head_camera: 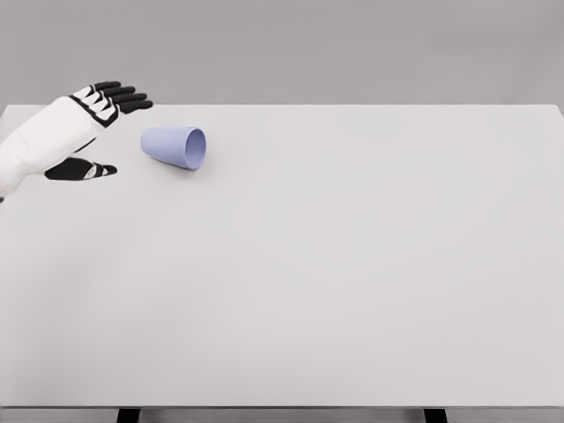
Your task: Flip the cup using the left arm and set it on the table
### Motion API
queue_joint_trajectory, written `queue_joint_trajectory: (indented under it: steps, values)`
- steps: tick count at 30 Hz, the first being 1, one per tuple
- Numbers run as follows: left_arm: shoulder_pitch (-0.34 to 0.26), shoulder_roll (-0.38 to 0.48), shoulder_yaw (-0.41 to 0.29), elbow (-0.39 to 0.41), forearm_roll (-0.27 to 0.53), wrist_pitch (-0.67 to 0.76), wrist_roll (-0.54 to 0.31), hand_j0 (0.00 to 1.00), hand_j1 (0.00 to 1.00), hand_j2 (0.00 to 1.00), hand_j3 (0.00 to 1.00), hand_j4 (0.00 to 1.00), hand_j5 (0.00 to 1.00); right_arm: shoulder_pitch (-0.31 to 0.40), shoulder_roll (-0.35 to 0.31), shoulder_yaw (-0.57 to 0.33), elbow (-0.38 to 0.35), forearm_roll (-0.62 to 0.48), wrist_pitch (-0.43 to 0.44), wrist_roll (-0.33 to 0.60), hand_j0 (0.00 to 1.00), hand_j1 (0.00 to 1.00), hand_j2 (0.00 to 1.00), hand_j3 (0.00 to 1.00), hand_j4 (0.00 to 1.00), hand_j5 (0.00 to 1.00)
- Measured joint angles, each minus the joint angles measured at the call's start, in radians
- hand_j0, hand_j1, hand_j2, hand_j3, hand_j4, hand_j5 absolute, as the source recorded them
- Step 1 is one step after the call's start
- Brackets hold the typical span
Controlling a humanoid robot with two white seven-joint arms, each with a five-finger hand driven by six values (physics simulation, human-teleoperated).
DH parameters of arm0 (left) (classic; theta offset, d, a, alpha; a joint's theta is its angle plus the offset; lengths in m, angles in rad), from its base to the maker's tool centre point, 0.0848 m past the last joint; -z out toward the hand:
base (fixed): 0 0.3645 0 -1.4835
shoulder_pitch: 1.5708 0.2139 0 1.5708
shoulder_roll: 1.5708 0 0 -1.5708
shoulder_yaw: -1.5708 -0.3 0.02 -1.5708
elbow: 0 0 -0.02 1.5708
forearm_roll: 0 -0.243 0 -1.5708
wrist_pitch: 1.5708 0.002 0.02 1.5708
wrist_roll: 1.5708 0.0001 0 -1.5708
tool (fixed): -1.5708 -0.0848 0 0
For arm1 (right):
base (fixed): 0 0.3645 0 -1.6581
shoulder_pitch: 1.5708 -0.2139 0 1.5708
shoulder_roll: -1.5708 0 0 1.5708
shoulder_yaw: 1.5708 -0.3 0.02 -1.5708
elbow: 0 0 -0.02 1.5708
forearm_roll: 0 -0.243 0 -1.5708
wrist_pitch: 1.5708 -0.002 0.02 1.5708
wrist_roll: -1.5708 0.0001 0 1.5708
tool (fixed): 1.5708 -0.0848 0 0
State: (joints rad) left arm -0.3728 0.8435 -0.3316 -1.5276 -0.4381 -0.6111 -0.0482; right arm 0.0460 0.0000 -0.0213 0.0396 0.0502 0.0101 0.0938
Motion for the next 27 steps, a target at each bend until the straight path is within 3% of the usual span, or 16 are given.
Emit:
queue_joint_trajectory:
  steps: [11,24,27]
  values:
    - [-0.026,0.028,-0.011,-0.014,0.0,0.0,0.0,1.0,1.0,1.0,1.0,1.0,1.0,0.0,0.0,0.001,0.0,-0.001,0.001,0.0,1.0,1.0,1.0,1.0,1.0,1.0]
    - [-0.061,0.067,-0.085,-0.02,0.009,0.0,0.003,1.0,1.0,1.0,1.0,1.0,1.0,0.0,0.0,0.001,0.0,-0.001,0.001,-0.001,1.0,1.0,1.0,1.0,1.0,1.0]
    - [-0.115,0.054,-0.118,-0.015,0.023,0.0,0.003,1.0,1.0,1.0,1.0,1.0,1.0,0.0,0.0,0.001,0.0,-0.001,0.001,-0.001,1.0,1.0,1.0,1.0,1.0,1.0]
